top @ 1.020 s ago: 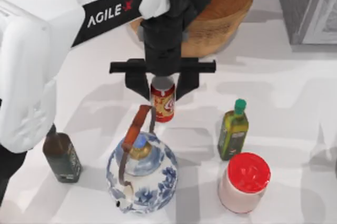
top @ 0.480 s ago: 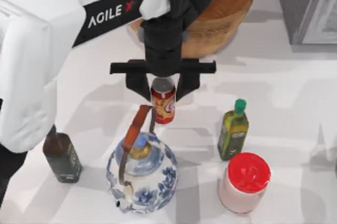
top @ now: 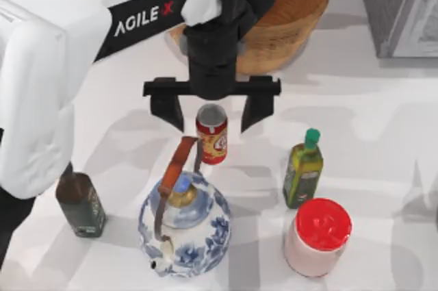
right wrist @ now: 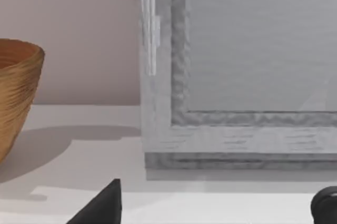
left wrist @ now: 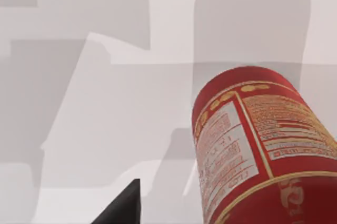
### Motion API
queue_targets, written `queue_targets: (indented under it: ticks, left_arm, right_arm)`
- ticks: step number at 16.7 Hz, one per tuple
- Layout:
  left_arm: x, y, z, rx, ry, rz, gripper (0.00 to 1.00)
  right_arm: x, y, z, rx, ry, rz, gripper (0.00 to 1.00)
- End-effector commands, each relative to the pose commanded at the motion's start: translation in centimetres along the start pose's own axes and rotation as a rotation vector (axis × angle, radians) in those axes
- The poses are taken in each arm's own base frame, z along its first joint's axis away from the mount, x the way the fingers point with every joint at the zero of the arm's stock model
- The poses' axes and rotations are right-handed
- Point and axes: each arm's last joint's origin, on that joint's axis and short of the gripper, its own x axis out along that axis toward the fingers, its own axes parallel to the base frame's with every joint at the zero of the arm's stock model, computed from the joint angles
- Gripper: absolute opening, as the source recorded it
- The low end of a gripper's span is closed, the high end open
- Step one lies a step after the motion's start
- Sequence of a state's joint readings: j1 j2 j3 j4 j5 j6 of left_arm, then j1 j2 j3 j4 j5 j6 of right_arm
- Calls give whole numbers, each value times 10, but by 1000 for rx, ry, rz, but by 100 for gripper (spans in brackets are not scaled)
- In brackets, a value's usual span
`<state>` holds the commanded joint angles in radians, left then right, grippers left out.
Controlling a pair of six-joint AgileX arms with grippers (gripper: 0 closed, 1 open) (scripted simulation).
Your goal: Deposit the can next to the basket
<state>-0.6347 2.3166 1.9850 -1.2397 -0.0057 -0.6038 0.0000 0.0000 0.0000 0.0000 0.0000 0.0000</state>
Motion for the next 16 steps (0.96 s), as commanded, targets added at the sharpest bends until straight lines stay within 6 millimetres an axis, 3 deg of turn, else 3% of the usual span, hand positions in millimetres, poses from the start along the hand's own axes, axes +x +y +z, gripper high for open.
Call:
queue_targets:
  ticks: [7,16]
  left_arm:
    - [-1,1,0,-2,1,0,100]
    - [-40,1,1,-2,0,0,100]
  right_arm:
    - [0,0,0,0,0,0,100]
    - [0,0,0,0,0,0,100]
